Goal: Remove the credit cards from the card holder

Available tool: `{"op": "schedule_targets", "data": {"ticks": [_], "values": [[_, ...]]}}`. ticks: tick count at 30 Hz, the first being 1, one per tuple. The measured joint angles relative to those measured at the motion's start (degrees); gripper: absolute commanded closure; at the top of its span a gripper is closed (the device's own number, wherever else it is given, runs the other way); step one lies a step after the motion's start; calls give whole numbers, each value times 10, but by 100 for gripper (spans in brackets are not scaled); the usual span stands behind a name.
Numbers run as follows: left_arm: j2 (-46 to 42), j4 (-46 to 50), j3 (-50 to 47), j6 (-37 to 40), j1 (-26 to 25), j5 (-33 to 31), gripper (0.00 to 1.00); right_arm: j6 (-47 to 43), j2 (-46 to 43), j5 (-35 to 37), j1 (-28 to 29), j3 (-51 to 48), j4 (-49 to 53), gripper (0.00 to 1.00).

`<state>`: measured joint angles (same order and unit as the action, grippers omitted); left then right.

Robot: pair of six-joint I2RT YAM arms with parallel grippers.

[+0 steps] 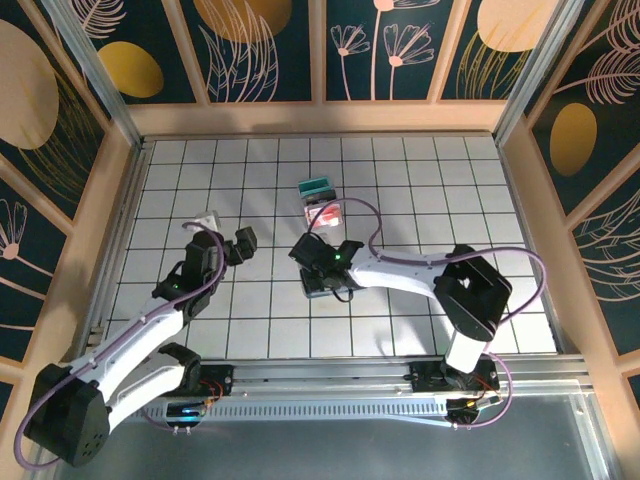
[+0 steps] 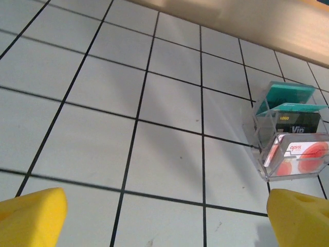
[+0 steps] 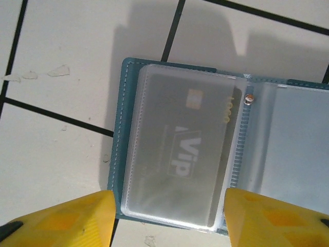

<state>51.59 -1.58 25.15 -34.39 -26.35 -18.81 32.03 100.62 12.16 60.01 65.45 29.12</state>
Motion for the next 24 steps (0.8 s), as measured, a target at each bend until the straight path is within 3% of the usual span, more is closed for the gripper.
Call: {"op": "schedule_targets", "data": {"ticks": [9, 24], "values": [[-47, -1, -42, -46, 0, -4, 1, -2, 29, -3, 0, 1, -2, 32], [-38, -16, -46, -59, 0, -6, 1, -2, 37, -22, -18, -12, -33, 42]]}}
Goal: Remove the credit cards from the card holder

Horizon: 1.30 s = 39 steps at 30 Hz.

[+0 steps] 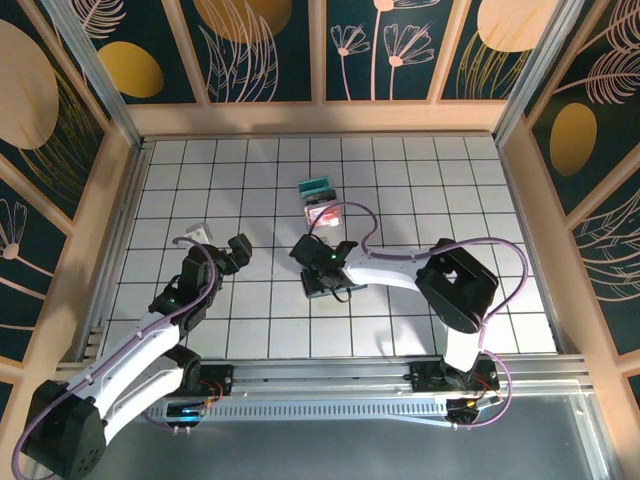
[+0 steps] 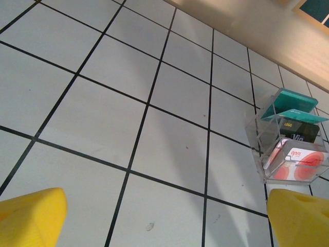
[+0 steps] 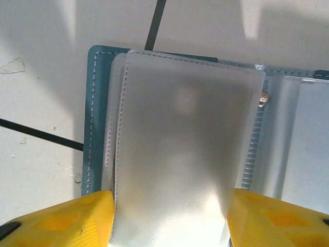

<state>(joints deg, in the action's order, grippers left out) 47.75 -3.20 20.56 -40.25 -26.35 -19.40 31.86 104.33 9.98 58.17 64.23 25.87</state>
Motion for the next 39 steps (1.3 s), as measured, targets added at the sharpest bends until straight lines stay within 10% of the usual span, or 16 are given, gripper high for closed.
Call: {"op": "schedule_targets", "data": {"ticks": [15, 39], "values": [[16, 4, 21, 32, -7, -8, 1, 0, -9, -11, -6, -10, -9, 68], [174, -37, 94, 101, -170, -86, 1, 19, -64, 17, -60, -43, 3, 65]]}}
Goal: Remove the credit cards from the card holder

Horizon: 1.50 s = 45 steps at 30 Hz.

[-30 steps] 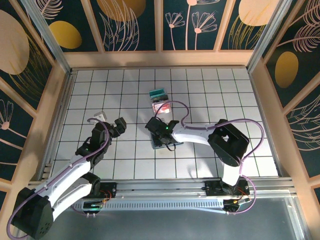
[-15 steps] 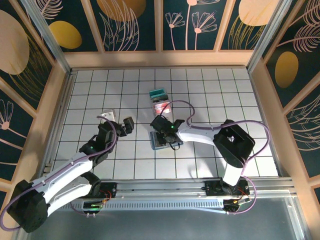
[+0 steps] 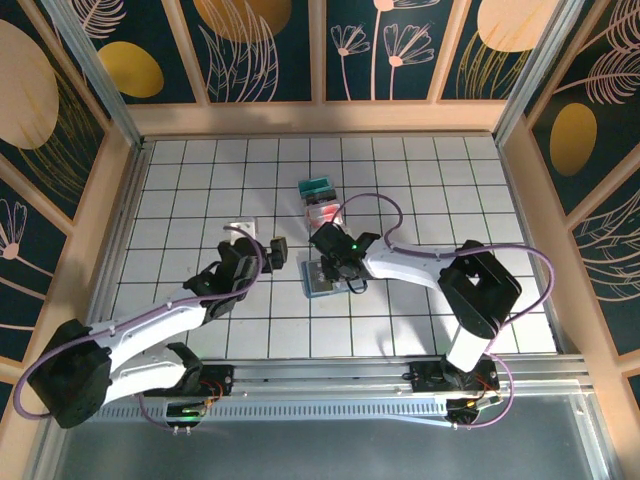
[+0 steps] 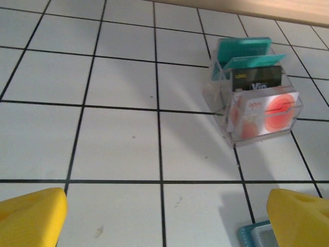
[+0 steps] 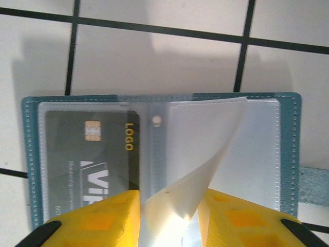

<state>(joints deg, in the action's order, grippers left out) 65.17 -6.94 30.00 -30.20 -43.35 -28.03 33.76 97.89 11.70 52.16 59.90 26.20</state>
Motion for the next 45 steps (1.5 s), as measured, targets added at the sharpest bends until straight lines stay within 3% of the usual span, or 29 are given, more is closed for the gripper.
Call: {"op": "schedule_targets", "data": {"ticks": [15, 31, 45], "values": [[186, 32, 81, -2, -128, -66, 1, 31, -51, 10, -46, -69, -3, 68], [224, 72, 83, -114, -134, -81, 1, 72, -197, 31, -99, -98, -21, 66], [252, 76, 94, -180, -134, -81, 1, 73, -190, -72, -99, -98, -70, 53]]}}
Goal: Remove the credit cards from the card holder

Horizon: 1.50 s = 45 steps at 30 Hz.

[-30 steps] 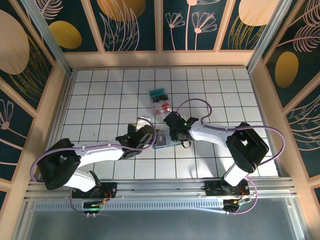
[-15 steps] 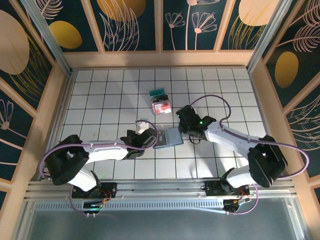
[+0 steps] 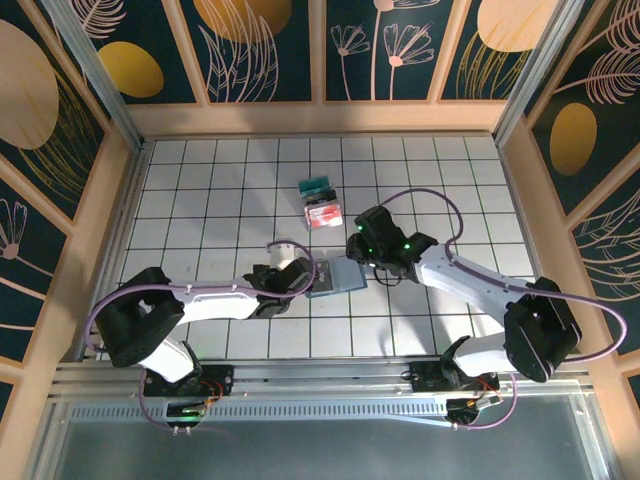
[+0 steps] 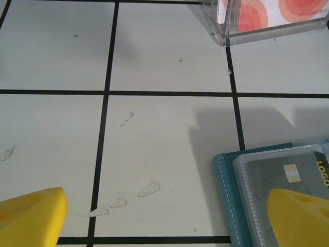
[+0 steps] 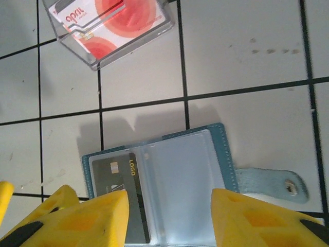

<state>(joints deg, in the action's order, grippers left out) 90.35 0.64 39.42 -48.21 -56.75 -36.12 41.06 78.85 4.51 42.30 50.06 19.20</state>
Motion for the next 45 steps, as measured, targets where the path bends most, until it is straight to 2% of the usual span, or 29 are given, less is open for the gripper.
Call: {"op": "schedule_targets", "data": {"ticks": [3, 4, 12, 16, 22, 31, 39, 45], "values": [[2, -1, 1, -1, 0, -2, 1, 0, 14, -28, 0, 0, -17, 54], [2, -2, 1, -1, 0, -3, 1, 0, 17, -35, 0, 0, -23, 58], [3, -14, -9, -1, 0, -4, 1, 0, 57, -99, 0, 0, -71, 62], [15, -17, -9, -6, 0, -4, 1, -1, 83, -122, 0, 0, -85, 69], [27, -17, -9, -19, 5, -2, 1, -2, 125, -148, 1, 0, -103, 69], [29, -33, -23, -27, 30, 26, 1, -7, 165, -160, 10, 0, -110, 69], [42, -42, -22, -16, 30, 41, 1, -7, 186, -162, 12, 0, -115, 69], [56, -38, -8, -9, 30, 38, 1, -11, 188, -164, 13, 2, -117, 75]]}}
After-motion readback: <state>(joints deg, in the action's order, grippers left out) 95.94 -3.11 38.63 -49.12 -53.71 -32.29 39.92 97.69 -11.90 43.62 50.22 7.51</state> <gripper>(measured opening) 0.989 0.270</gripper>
